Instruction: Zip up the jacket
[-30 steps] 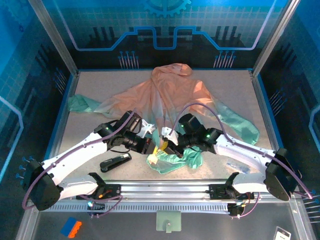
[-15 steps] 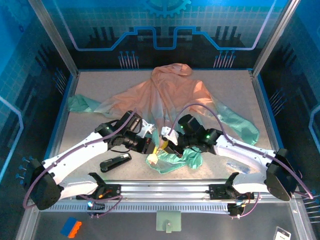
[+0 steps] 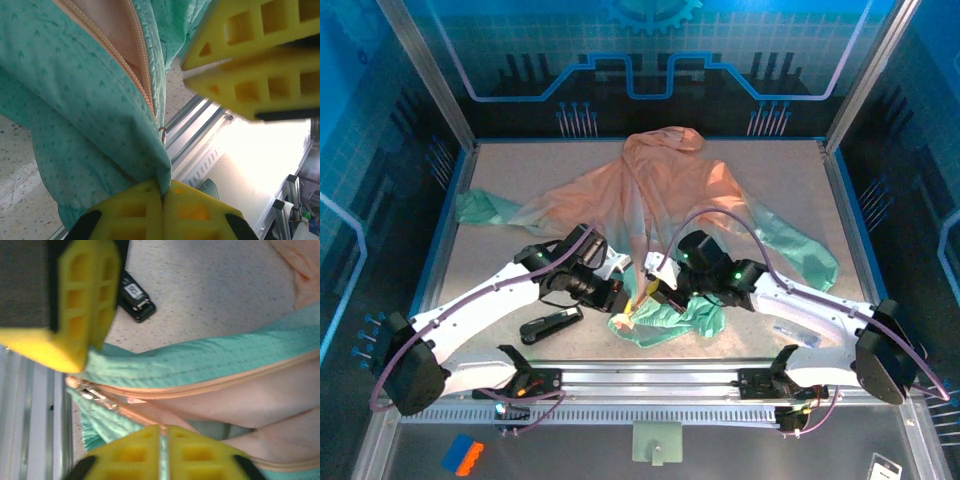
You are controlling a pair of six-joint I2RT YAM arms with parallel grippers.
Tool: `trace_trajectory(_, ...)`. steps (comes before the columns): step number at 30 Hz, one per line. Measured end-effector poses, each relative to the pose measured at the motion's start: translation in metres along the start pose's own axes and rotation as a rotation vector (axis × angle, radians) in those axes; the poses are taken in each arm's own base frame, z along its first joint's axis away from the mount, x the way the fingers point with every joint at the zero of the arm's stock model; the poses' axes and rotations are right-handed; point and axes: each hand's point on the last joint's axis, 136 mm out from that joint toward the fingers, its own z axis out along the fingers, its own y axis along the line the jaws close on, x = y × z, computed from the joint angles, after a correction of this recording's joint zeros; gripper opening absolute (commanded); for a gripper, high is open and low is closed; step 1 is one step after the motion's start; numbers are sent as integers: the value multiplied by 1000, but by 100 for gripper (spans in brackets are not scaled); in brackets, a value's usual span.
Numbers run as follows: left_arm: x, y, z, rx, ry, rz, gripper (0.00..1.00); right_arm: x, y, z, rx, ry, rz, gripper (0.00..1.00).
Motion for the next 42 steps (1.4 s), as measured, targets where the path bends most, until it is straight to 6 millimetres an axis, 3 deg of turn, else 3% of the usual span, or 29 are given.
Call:
trace_trajectory(4, 0, -1, 0, 4, 0, 21, 0, -3, 11, 1, -66, -23, -26, 42)
trace_trajectory(7, -2, -5, -2, 14, -4, 39, 0, -2, 18, 5, -119, -25, -33, 45)
trace_trajectory(15, -7, -10, -6, 23, -16, 78, 0, 9, 25, 17, -184, 7, -25, 42)
trace_trajectory(27, -6, -10, -4, 27, -6, 85, 0, -1, 22, 18, -171, -35, -48, 41)
trace_trajectory(32, -6, -10, -4, 27, -6, 86, 0, -3, 22, 18, -172, -39, -46, 28)
trace_trajectory(37, -6, -10, -4, 26, -6, 86, 0, -4, 22, 18, -170, -45, -46, 1)
trace_trajectory(41, -7, -9, -4, 24, -8, 82, 0, -5, 23, 15, -169, -49, -38, 0)
trace_trajectory(42, -7, -9, -4, 24, -8, 82, 5, -5, 23, 14, -168, -51, -37, 0)
